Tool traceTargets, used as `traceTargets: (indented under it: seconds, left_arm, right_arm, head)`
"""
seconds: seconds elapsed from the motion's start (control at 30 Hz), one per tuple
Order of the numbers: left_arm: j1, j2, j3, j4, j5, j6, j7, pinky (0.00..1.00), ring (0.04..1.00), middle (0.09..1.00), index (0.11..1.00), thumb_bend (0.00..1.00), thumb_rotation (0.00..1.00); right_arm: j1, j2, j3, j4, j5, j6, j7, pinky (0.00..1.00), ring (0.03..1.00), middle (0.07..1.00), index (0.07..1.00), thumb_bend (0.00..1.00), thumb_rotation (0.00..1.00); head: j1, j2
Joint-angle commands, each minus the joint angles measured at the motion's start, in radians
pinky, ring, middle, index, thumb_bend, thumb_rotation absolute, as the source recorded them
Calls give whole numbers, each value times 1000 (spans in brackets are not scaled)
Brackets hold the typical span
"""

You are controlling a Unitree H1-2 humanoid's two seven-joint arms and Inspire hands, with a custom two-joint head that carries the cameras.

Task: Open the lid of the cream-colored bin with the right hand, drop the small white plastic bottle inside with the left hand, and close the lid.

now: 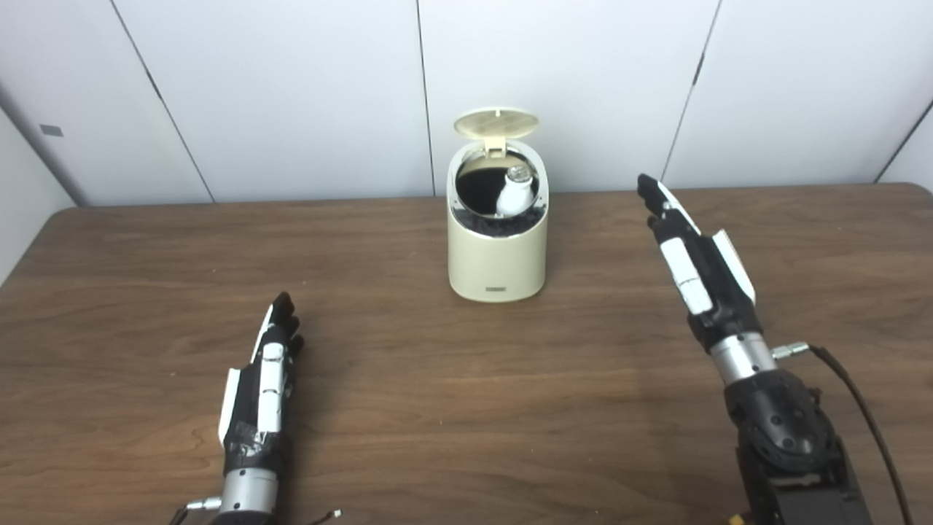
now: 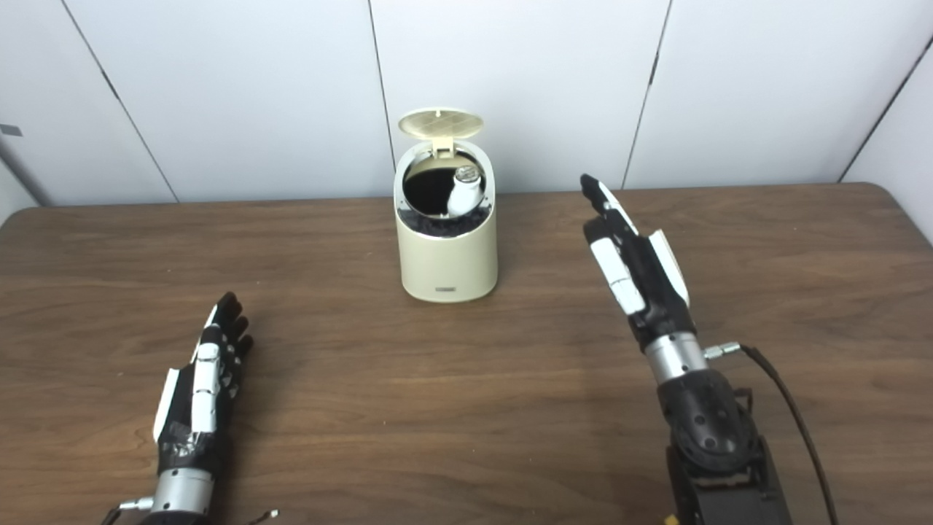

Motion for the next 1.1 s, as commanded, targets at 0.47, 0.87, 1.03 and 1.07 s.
traceTargets:
  seconds: [0.47,0.87,1.03,1.07]
  left_arm:
    - [19,-22,-19,13,20,-15,8,1000,1000,1000,1000,355,948]
    - [12,-33,-21,37,9,-37,6,1000,998,1000,1000,362,929]
    - [10,-38,-23,47,15,-47,10,1000,988,998,1000,358,936]
    - [10,-40,-23,50,13,-49,11,1000,988,996,1000,358,929]
  right_arm:
    - [-305,-123,112,7,-252,46,65,854,915,930,910,557,1000]
    - [-453,-125,190,94,-324,3,108,843,902,923,898,528,979]
    - [-492,-119,222,141,-354,-21,116,844,906,917,890,557,992]
    - [-498,-118,227,152,-356,-28,118,846,905,916,890,561,989]
  head:
    - [15,-15]
    - [20,-26]
    - [23,-28]
    - [23,-29]
